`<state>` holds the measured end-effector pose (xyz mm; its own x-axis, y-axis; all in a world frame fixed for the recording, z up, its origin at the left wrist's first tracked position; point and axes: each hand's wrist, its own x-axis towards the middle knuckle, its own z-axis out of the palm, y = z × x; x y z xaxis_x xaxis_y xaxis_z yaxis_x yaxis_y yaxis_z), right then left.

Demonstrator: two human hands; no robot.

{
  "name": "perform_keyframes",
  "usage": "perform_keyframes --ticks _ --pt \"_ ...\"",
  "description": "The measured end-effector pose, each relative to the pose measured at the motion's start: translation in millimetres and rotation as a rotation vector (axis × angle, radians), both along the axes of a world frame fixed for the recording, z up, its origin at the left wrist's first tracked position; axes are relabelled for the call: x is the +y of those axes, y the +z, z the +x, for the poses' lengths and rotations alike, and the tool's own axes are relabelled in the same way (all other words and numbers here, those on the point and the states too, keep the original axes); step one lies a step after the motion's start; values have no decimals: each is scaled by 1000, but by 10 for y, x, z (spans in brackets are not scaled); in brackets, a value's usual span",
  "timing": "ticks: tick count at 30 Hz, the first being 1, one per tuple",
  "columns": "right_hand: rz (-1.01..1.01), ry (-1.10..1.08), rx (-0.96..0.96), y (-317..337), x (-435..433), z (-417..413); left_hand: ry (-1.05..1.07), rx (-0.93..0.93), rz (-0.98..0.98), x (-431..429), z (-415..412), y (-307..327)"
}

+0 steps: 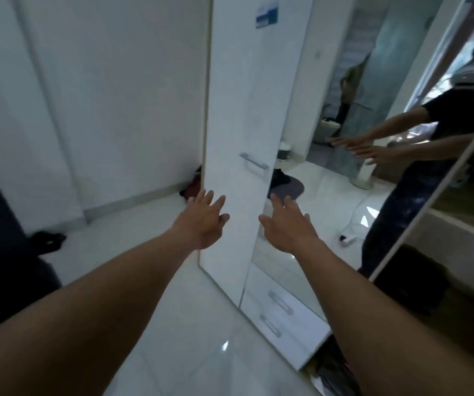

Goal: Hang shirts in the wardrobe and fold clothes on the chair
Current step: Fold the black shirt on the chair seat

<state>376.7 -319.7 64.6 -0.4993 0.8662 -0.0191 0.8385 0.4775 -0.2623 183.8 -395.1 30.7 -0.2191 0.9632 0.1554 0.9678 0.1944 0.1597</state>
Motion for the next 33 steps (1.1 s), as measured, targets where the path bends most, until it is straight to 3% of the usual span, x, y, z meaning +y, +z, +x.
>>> perform_keyframes --ticks 11,16,22,33 --pt "-41 484 139 -25 -506 -2469 543 -173 -14 -1726 -1814 -164" --pt "-105 610 90 -333 -960 -3377 726 -281 -22 -2443 -2362 -445" --pt "-165 701 34 -1125 -1488 -4481 875 -336 -6 -3122 -3321 -1140" --pt "-310 714 -22 -2850 -2116 -5994 896 -527 2 -3652 -4527 -2775"
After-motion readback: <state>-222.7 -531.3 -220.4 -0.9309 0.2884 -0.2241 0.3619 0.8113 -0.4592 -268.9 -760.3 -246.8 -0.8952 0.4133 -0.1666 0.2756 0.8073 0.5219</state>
